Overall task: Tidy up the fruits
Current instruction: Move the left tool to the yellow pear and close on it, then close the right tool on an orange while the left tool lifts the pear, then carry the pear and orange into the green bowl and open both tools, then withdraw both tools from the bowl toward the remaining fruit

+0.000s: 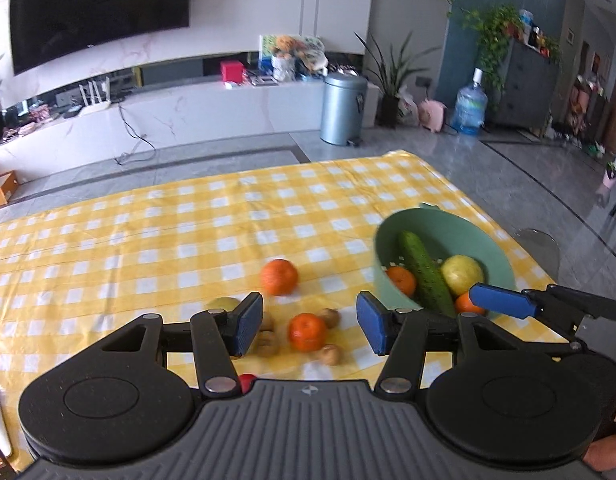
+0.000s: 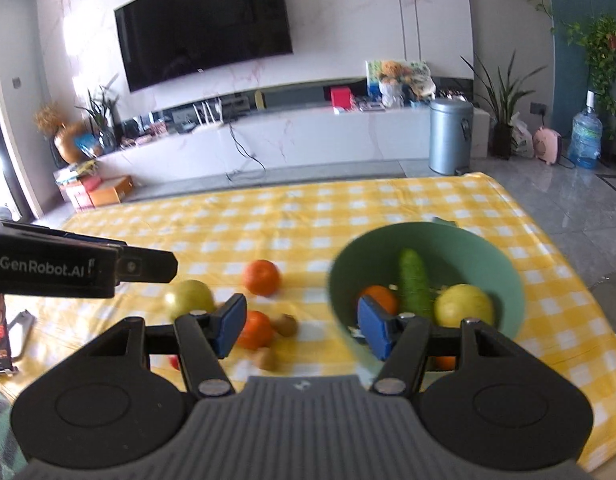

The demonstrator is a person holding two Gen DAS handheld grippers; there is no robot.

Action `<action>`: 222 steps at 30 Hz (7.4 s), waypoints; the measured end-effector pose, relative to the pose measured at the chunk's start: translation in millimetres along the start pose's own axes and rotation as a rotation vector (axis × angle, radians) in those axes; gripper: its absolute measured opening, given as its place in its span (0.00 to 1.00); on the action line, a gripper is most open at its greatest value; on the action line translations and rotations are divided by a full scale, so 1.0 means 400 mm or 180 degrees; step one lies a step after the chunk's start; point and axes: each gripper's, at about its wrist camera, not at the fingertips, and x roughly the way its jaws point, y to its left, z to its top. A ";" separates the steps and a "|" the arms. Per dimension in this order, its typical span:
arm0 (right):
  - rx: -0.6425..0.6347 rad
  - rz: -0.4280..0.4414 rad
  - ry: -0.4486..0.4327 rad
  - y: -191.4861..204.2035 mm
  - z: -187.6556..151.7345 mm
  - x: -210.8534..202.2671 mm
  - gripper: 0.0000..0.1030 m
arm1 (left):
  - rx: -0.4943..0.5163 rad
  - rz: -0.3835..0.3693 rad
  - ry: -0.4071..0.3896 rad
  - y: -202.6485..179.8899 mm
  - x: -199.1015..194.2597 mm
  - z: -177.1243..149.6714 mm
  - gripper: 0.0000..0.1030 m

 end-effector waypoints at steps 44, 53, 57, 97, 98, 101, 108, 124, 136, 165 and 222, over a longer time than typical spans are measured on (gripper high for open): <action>0.0232 0.0043 0.0356 0.085 -0.107 0.344 0.51 | -0.0952 -0.0025 -0.0002 0.223 0.234 -0.146 0.77; 0.0423 0.0082 0.0408 0.065 -0.112 0.367 0.50 | -0.1106 -0.0090 0.0069 0.236 0.276 -0.151 0.79; 0.0449 0.0103 0.0478 0.065 -0.114 0.377 0.47 | -0.1155 -0.0106 0.0079 0.243 0.285 -0.154 0.79; 0.0295 0.0267 0.0114 0.064 -0.080 0.220 0.39 | -0.0897 -0.0084 -0.0256 0.186 0.104 -0.113 0.72; 0.0298 0.0265 0.0100 0.060 -0.077 0.204 0.39 | -0.0879 -0.0087 -0.0248 0.179 0.093 -0.108 0.72; 0.0292 0.0246 0.0048 0.045 -0.064 0.154 0.38 | -0.0781 -0.0094 -0.0250 0.146 0.059 -0.089 0.72; 0.0150 0.0194 -0.0081 -0.022 -0.032 0.031 0.38 | -0.0582 -0.0301 -0.0319 0.050 0.006 -0.044 0.72; -0.0171 -0.0079 0.0174 -0.306 0.046 -0.043 0.38 | 0.0116 -0.0883 0.0119 -0.224 0.130 0.075 0.72; -0.0632 0.0018 0.0728 -0.380 0.057 0.105 0.38 | 0.0528 -0.0748 0.0827 -0.297 0.290 0.080 0.72; -0.0744 0.0111 0.1278 -0.405 0.054 0.205 0.39 | 0.0544 -0.0644 0.1374 -0.306 0.417 0.076 0.72; 0.0598 0.0116 0.0264 -0.087 -0.058 -0.004 0.88 | 0.2107 -0.0209 0.0137 -0.011 -0.016 -0.092 0.76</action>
